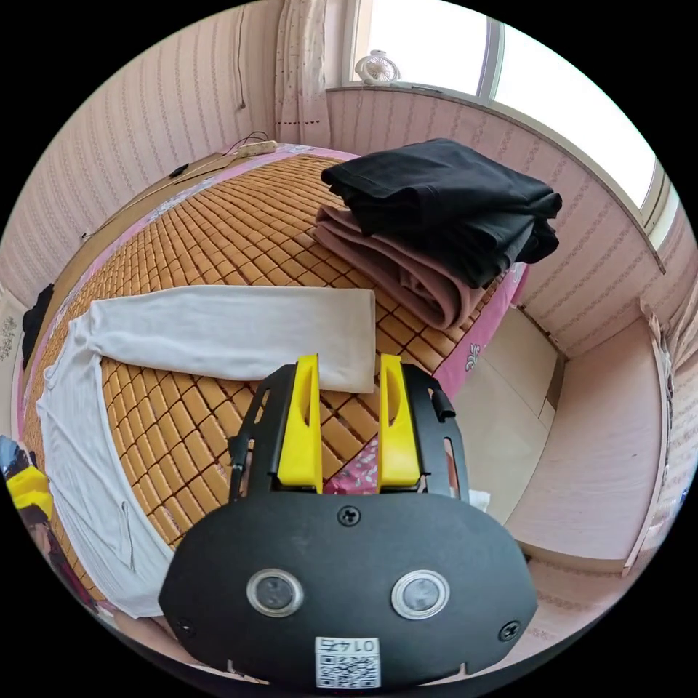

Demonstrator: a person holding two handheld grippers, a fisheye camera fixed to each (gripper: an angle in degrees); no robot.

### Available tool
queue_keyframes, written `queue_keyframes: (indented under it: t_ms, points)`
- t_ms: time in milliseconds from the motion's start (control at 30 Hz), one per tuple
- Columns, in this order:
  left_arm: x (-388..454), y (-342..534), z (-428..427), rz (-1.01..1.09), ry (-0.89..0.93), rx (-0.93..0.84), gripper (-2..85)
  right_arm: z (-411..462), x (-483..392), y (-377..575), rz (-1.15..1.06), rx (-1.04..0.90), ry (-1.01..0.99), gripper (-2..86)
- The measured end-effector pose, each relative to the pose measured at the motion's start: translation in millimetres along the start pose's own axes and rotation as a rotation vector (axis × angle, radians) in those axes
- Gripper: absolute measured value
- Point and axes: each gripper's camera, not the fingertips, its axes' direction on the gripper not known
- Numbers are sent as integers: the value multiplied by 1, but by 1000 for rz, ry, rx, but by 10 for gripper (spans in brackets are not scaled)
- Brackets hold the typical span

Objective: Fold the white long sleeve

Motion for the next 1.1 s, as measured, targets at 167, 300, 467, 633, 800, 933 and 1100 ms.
queue_keyframes:
  t_ms: [167, 300, 467, 633, 800, 933, 1100]
  points:
    - [-4, -71, 42, 26, -69, -5, 55, 14, 28, 3, 76, -19, -55, 58]
    - [3, -130, 90, 113, -147, -50, 67, 19, 44, 10, 74, -6, -110, 29]
    - [-3, -182, 142, 48, -202, -164, 81, 28, 71, 14, 131, 27, -249, 15]
    - [-5, -209, 173, 35, -289, -219, 85, 34, 88, 17, 117, 38, -332, 11]
    - [-7, -214, 195, 13, -283, -298, 10, 40, 102, 20, 77, 28, -423, 10]
    - [-7, -215, 191, 49, -271, -320, -3, 37, 110, 25, 71, 75, -509, 10]
    - [-21, -197, 133, 40, -248, -177, -6, 32, 106, 34, 1, 140, -660, 10]
